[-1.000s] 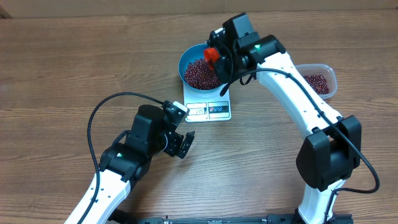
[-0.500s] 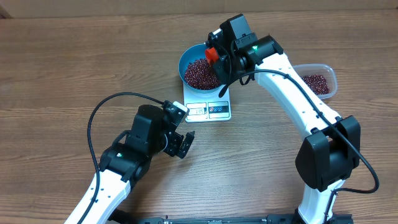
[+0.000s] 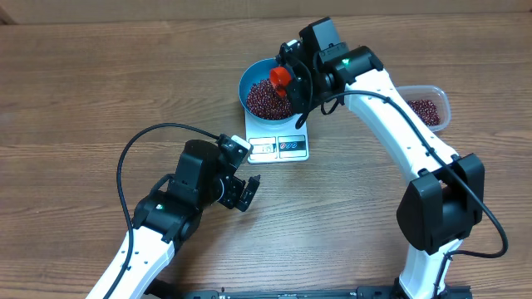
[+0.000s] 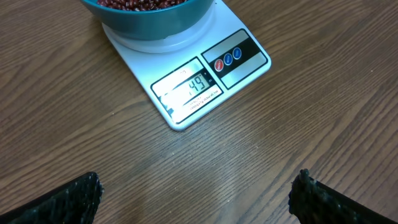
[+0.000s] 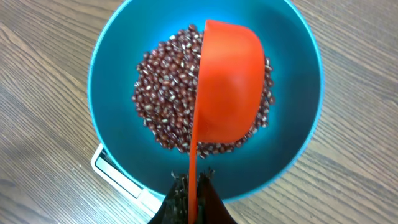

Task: Scoop item into bowl and weigh 150g on scale
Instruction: 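Hold the scoop over the bowl and shake small amounts of beans in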

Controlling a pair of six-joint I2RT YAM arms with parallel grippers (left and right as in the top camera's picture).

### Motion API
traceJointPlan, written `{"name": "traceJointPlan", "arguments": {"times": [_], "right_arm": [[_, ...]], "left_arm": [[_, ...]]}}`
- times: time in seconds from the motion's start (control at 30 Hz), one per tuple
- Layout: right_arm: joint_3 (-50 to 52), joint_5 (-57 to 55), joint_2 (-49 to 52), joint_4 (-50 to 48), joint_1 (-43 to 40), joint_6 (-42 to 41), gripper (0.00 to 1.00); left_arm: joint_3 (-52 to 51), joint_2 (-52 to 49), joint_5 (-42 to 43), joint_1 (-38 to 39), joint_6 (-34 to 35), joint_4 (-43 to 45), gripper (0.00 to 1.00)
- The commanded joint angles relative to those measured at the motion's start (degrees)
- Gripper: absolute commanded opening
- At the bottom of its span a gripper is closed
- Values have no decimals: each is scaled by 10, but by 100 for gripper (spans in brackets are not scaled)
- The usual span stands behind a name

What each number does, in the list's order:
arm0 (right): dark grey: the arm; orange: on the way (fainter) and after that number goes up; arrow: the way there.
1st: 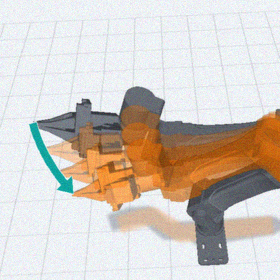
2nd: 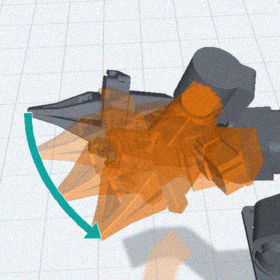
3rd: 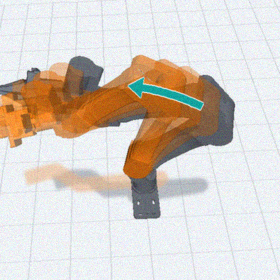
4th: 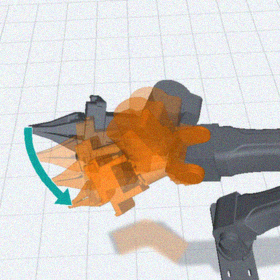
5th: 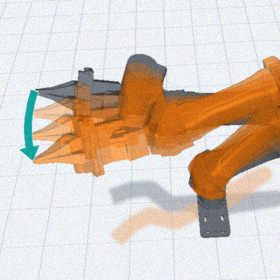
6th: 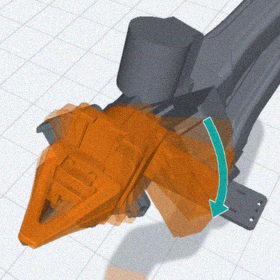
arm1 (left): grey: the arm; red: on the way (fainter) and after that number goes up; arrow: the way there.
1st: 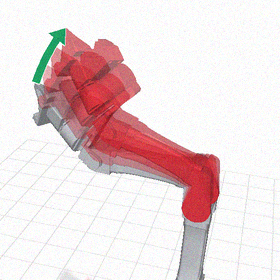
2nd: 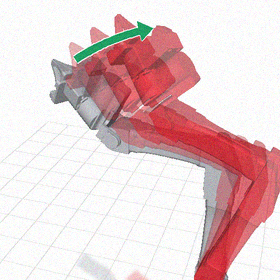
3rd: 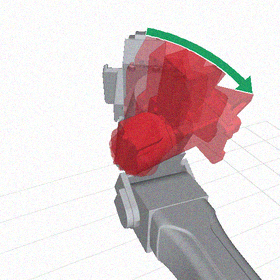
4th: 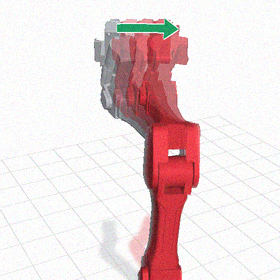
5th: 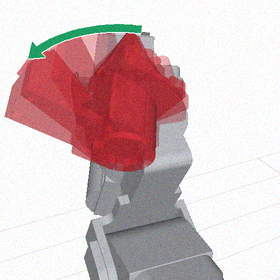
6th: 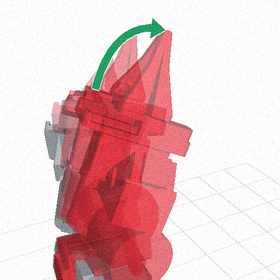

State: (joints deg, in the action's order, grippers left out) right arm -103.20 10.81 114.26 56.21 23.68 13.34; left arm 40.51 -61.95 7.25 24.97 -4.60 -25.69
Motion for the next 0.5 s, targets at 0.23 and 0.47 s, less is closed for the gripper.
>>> {"name": "traceJointPlan", "arguments": {"times": [0.23,0.47], "right_arm": [[-19,-16,-21,-1,-6,4,4],[-19,-42,-21,-2,0,4,4]], "left_arm": [[-2,-3,-3,-2,5,0,100],[-2,-3,-3,-2,5,0,100]]}}
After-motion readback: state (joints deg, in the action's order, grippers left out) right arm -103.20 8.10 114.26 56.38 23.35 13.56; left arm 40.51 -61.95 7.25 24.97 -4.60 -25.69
